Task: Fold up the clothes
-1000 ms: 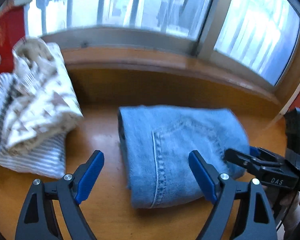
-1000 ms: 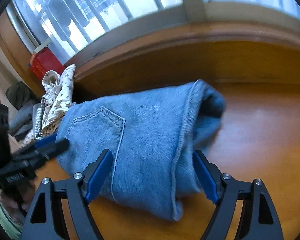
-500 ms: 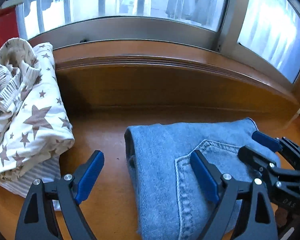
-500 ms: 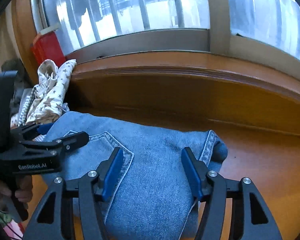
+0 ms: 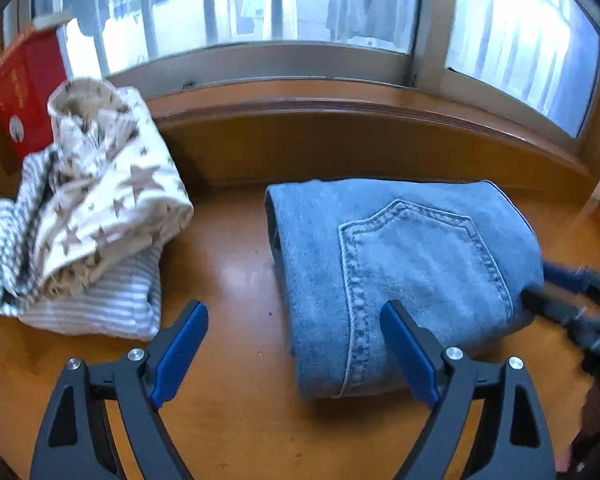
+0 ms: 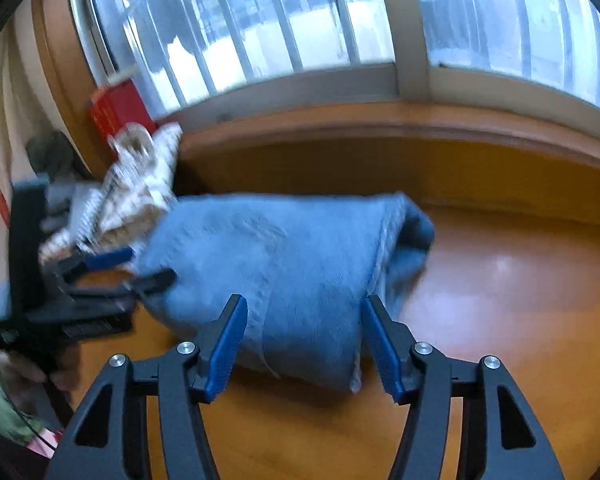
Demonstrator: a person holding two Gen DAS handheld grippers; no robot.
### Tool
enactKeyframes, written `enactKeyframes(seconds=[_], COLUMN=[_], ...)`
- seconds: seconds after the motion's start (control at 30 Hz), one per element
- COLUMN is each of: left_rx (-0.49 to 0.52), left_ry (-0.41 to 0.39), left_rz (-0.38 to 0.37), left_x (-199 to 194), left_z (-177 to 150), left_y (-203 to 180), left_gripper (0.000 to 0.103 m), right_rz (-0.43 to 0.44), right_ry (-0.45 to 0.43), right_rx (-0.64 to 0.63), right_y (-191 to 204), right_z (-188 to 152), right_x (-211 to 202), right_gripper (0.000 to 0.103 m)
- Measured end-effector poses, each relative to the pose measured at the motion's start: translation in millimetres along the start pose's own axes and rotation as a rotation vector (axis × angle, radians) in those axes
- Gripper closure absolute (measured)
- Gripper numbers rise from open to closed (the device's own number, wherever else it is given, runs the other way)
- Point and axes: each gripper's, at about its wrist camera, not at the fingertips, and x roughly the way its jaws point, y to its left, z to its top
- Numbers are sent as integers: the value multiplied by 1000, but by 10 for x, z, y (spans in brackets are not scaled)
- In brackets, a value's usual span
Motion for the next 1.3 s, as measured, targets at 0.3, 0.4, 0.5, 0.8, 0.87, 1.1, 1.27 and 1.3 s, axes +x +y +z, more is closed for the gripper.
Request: enactKeyframes(seconds=[0.3,0.4,0.5,0.8,0.87,1.1,1.27,1.3], left_rx=[64,97,41,-26,-38,27,-36,-46], left_ry=[-39,-35,-19,48,87,129,92,90], left_rz=[71,104,71,-55,-76,-19,3,13], left_x=[-142,-88,-65,-415,-448,-584,-675,-672], left_z=[45,-1,-24,-146,-218,-255,-33,-45], left_y=[-88,-111,-27,-107,-201,-481,-434,-431], left_gripper=[11,9,8,10,10,10,10,10], right_rz=[-37,-45,-76,-124,-145,-147,-219,-213], right_ry=[-15,-51,-6,76,97,150,96,80], right_rx=[-32,-73,-92,18,30,6,34,43], right_y=[79,163,168,162,210,412,388,381], right_z=[-83,-100,-122,-121,-137,-256,-148,-119], right_x=[-109,-200,-34,-178,-273,-488,-716,-744], right_gripper=[48,49,48,46,41,29,28,24])
